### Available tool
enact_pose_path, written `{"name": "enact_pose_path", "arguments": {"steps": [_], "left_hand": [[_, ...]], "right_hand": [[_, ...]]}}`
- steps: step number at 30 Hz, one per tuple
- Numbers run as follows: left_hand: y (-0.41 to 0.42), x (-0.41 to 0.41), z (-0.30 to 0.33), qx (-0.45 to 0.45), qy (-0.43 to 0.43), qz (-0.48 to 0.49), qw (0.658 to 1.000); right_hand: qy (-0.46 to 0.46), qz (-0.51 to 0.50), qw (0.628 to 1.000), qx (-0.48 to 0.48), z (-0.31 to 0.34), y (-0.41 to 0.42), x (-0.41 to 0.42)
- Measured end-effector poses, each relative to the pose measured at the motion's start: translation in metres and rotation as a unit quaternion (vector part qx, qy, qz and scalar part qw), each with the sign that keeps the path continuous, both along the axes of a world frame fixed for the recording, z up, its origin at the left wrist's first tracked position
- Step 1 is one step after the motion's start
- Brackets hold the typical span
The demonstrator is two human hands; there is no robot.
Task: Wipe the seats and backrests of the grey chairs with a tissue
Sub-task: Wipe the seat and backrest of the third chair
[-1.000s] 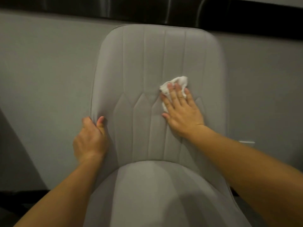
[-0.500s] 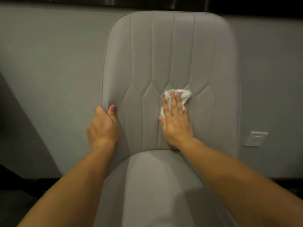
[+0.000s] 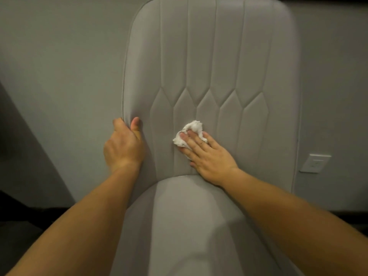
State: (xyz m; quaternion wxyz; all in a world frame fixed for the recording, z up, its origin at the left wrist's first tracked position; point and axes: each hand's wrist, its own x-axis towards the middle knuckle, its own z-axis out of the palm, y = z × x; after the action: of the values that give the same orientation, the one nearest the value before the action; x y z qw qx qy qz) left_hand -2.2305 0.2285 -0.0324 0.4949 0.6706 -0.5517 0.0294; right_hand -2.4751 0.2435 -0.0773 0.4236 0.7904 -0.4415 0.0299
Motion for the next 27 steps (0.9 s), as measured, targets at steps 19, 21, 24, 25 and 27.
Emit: {"name": "enact_pose_path", "arguments": {"steps": [19, 21, 24, 25, 27], "left_hand": [[-0.001, 0.002, 0.001, -0.013, 0.005, 0.0, 1.0], [-0.001, 0.001, 0.001, -0.015, 0.007, -0.002, 1.0], [-0.001, 0.001, 0.001, -0.013, 0.005, -0.001, 1.0], [-0.001, 0.001, 0.001, -0.011, 0.004, 0.001, 1.0], [-0.001, 0.0, 0.001, -0.008, 0.002, 0.004, 1.0]], "right_hand": [[-0.113, -0.063, 0.991, 0.013, -0.009, 0.034, -0.063], [-0.241, -0.047, 0.969, 0.018, -0.02, 0.021, -0.036], [-0.449, -0.023, 0.893, 0.0, -0.03, 0.006, 0.008], [-0.494, -0.021, 0.869, -0.01, -0.03, 0.004, 0.019], [-0.562, -0.014, 0.826, -0.031, -0.025, 0.0, 0.038]]}}
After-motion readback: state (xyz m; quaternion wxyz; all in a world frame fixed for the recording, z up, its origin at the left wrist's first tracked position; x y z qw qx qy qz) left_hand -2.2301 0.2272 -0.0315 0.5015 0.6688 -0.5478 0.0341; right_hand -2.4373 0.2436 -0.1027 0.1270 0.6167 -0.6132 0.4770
